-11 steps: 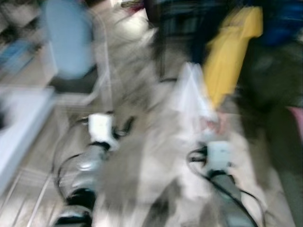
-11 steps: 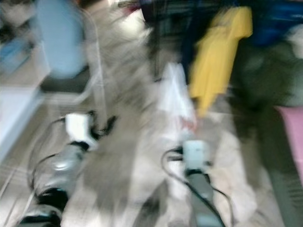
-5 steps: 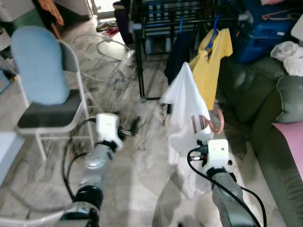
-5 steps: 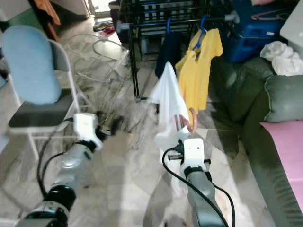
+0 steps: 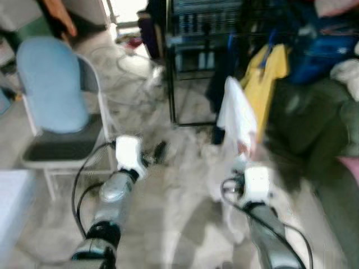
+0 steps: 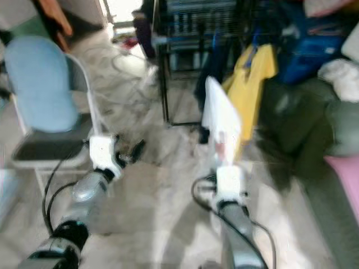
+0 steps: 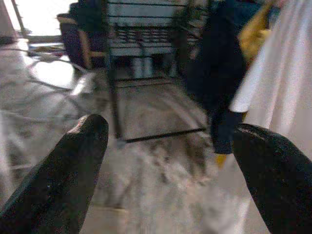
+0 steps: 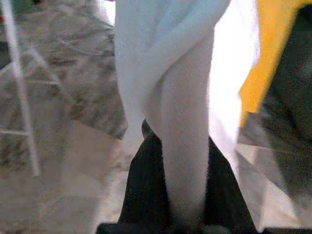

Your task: Hang hanger

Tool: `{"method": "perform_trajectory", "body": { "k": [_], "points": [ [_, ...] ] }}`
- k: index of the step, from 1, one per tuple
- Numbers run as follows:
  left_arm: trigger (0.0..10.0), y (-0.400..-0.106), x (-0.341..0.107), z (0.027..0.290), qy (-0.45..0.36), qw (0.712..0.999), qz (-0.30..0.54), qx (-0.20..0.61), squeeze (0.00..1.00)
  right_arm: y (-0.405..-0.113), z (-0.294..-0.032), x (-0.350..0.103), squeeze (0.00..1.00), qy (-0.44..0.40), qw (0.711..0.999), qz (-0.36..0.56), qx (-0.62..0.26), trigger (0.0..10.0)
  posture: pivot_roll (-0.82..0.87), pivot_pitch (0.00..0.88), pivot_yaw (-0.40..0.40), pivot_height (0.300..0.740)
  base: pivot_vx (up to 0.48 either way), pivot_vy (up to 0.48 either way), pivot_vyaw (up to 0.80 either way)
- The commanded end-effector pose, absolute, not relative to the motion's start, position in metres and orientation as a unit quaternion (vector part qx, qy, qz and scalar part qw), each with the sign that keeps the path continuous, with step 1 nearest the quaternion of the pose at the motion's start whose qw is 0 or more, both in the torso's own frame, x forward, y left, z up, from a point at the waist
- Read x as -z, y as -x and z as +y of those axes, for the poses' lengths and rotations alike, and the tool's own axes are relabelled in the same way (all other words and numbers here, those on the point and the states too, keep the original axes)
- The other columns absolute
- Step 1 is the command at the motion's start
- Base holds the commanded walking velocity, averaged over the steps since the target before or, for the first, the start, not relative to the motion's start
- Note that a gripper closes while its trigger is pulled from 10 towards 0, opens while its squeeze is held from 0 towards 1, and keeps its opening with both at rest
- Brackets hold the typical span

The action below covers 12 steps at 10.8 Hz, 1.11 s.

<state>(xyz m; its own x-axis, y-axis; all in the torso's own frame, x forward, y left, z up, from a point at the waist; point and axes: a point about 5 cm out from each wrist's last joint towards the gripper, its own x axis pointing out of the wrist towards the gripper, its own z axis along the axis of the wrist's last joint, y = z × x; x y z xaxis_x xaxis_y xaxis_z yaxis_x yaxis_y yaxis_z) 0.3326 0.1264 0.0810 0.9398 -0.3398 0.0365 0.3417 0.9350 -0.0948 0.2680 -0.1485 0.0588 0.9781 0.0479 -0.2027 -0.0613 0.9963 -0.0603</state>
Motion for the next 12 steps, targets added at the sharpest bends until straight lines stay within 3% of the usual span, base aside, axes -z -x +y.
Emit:
{"method": "perform_trajectory", "body": {
  "k": [1, 5, 12],
  "points": [
    [10.0, -0.332, -0.08, 0.122, 0.041, 0.983, -0.011, 0.18, 0.0, -0.27, -0.154, -0.066, 0.0, 0.034, 0.996, 0.081, -0.016, 10.0, -0.19, 0.082, 0.094, 0.74, 0.0, 0.428, 0.0],
    [10.0, -0.324, -0.072, 0.122, 0.037, 0.98, -0.004, 0.195, 0.0, -0.264, -0.159, -0.058, 0.0, 0.029, 0.994, 0.104, 0.001, 10.0, -0.21, 0.098, 0.094, 0.74, 0.06, 0.0, 0.0],
    [10.0, -0.32, -0.068, 0.117, 0.042, 0.976, 0.002, 0.212, 0.0, -0.257, -0.141, -0.045, 0.0, 0.016, 0.986, 0.155, -0.06, 10.0, -0.2, 0.108, 0.093, 0.74, 0.455, 0.0, 0.0]
  ]
}}
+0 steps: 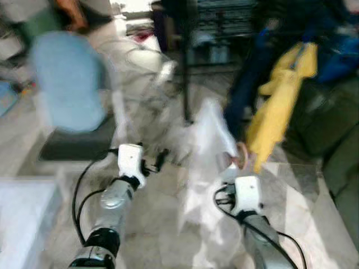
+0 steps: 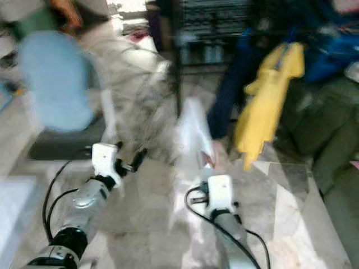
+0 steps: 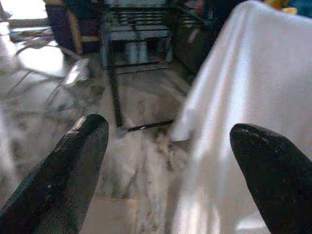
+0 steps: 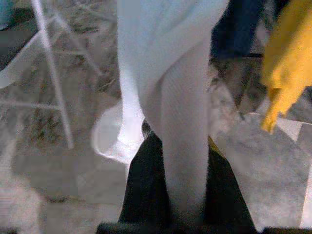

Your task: Hang hanger

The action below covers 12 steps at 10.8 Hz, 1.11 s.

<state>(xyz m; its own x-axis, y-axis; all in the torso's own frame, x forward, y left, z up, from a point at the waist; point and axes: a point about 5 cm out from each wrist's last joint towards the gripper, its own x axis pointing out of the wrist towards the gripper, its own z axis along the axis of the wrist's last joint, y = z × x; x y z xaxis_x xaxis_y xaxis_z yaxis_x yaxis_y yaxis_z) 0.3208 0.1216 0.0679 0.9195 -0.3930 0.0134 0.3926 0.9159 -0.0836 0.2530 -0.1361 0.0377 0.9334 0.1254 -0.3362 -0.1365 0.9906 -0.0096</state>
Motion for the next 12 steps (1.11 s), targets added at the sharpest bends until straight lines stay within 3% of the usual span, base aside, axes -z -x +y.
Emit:
{"method": "perform_trajectory", "body": {
  "k": [1, 8, 12],
  "points": [
    [10.0, -0.32, -0.068, 0.115, 0.041, 0.975, 0.002, 0.217, 0.0, -0.256, -0.14, -0.044, 0.0, 0.016, 0.985, 0.158, -0.062, 10.0, -0.2, 0.106, 0.094, 0.74, 0.454, 0.0, 0.0],
    [10.0, -0.318, -0.065, 0.108, 0.047, 0.974, 0.008, 0.22, 0.0, -0.26, -0.138, -0.041, 0.0, 0.015, 0.982, 0.173, -0.068, 10.0, -0.21, 0.101, 0.091, 0.74, 0.424, 0.0, 0.0],
    [10.0, -0.316, -0.061, 0.106, 0.049, 0.973, 0.019, 0.223, 0.0, -0.255, -0.195, -0.056, 0.0, 0.068, 0.98, 0.144, 0.116, 10.0, -0.22, 0.109, 0.097, 0.74, 0.0, 0.0, 0.0]
  ]
}}
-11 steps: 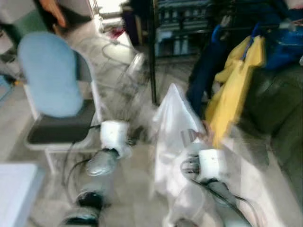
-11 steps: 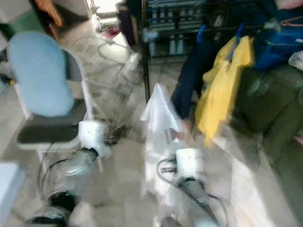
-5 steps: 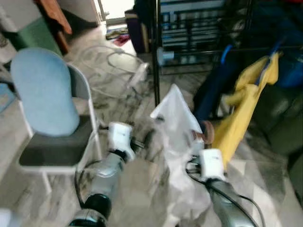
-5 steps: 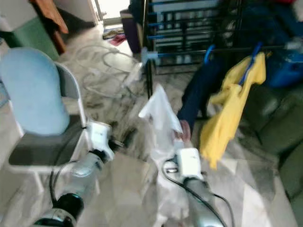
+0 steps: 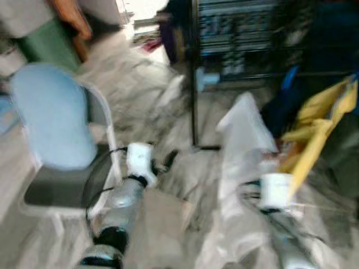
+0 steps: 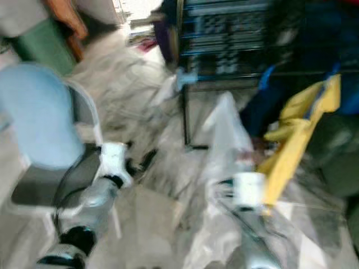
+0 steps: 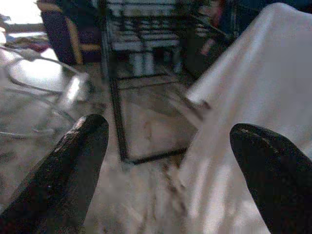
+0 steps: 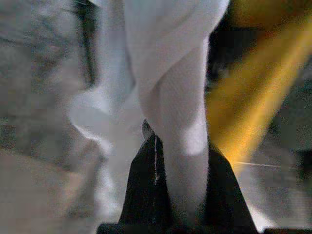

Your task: Hang hanger

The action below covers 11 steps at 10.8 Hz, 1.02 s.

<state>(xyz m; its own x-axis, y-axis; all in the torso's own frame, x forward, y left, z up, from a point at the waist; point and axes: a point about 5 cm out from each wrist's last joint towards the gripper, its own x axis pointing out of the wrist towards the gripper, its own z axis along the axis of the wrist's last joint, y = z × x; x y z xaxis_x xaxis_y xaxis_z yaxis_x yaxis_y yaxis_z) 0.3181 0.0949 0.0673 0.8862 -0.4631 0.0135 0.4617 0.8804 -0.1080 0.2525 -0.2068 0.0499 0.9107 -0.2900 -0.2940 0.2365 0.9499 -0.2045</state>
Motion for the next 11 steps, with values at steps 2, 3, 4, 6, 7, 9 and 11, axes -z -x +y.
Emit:
{"method": "perform_trajectory", "body": {
  "k": [2, 3, 4, 6, 7, 9, 11],
  "points": [
    [10.0, -0.317, -0.062, 0.104, 0.052, 0.972, 0.022, 0.227, 0.0, -0.251, -0.217, -0.055, 0.0, 0.07, 0.968, 0.158, 0.18, 10.0, -0.23, 0.111, 0.103, 0.74, 0.0, 0.0, 0.0],
    [10.0, -0.319, -0.062, 0.103, 0.052, 0.973, 0.026, 0.224, 0.0, -0.251, -0.217, -0.059, 0.0, 0.081, 0.968, 0.148, 0.186, 10.0, -0.23, 0.108, 0.104, 0.74, 0.0, 0.0, 0.0],
    [10.0, -0.319, -0.062, 0.103, 0.05, 0.973, 0.026, 0.223, 0.0, -0.255, -0.208, -0.061, 0.0, 0.083, 0.972, 0.146, 0.166, 10.0, -0.23, 0.108, 0.104, 0.74, 0.0, 0.0, 0.0],
    [10.0, -0.318, -0.062, 0.104, 0.045, 0.973, 0.02, 0.225, 0.0, -0.263, -0.192, -0.064, 0.0, 0.067, 0.981, 0.136, 0.117, 10.0, -0.23, 0.108, 0.099, 0.74, 0.0, 0.0, 0.0],
    [10.0, -0.318, -0.063, 0.104, 0.047, 0.973, 0.016, 0.226, 0.0, -0.269, -0.179, -0.069, 0.0, 0.057, 0.987, 0.131, 0.08, 10.0, -0.23, 0.108, 0.099, 0.74, 0.255, 0.0, 0.0],
    [10.0, -0.317, -0.063, 0.104, 0.047, 0.973, 0.013, 0.227, 0.0, -0.278, -0.163, -0.076, 0.0, 0.039, 0.991, 0.125, 0.024, 10.0, -0.22, 0.108, 0.093, 0.74, 0.377, 0.0, 0.0],
    [10.0, -0.316, -0.062, 0.104, 0.047, 0.972, 0.015, 0.229, 0.0, -0.281, -0.163, -0.078, 0.0, 0.036, 0.991, 0.127, 0.011, 10.0, -0.21, 0.105, 0.087, 0.74, 0.42, 0.0, 0.0]
  ]
}}
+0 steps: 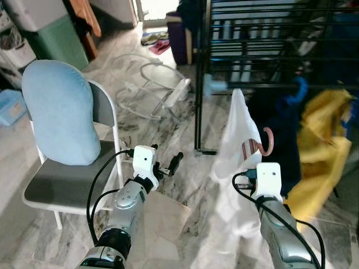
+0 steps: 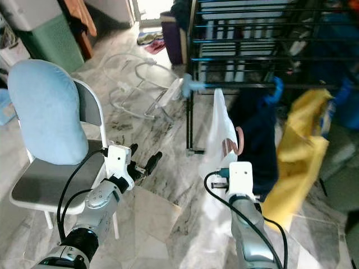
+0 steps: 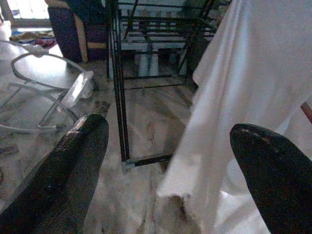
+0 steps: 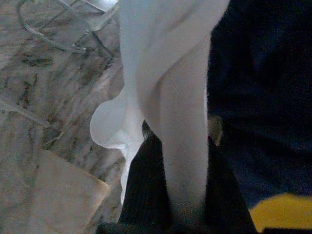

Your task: Hang hanger

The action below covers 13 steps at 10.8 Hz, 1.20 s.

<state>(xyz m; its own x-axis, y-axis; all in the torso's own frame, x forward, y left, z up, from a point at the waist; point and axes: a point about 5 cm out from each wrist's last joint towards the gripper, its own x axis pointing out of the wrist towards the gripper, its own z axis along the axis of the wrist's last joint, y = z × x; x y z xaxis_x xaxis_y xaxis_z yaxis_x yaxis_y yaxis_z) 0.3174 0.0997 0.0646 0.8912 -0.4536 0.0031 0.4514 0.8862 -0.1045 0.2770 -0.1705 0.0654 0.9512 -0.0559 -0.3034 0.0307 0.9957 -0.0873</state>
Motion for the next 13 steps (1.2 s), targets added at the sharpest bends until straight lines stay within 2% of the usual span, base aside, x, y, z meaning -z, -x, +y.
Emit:
{"method": "perform_trajectory", "body": {
  "k": [1, 6, 11, 13],
  "points": [
    [10.0, -0.316, -0.061, 0.104, 0.047, 0.972, 0.015, 0.229, 0.0, -0.283, -0.165, -0.078, 0.0, 0.035, 0.991, 0.13, 0.009, 10.0, -0.21, 0.103, 0.087, 0.74, 0.435, 0.0, 0.0],
    [10.0, -0.315, -0.059, 0.102, 0.053, 0.971, 0.024, 0.231, 0.0, -0.288, -0.176, -0.084, 0.0, 0.019, 0.992, 0.125, 0.029, 10.0, -0.22, 0.103, 0.09, 0.74, 0.41, 0.0, 0.0],
    [10.0, -0.308, -0.05, 0.109, 0.049, 0.974, 0.039, 0.216, 0.0, -0.298, -0.17, -0.088, 0.0, 0.019, 0.99, 0.141, -0.018, 10.0, -0.21, 0.129, 0.08, 0.74, 0.0, 0.0, 0.0],
    [10.0, -0.307, -0.048, 0.108, 0.05, 0.974, 0.041, 0.216, 0.0, -0.31, -0.156, -0.091, 0.0, 0.02, 0.987, 0.154, -0.048, 10.0, -0.21, 0.129, 0.08, 0.74, 0.0, 0.0, 0.0]
  ]
}}
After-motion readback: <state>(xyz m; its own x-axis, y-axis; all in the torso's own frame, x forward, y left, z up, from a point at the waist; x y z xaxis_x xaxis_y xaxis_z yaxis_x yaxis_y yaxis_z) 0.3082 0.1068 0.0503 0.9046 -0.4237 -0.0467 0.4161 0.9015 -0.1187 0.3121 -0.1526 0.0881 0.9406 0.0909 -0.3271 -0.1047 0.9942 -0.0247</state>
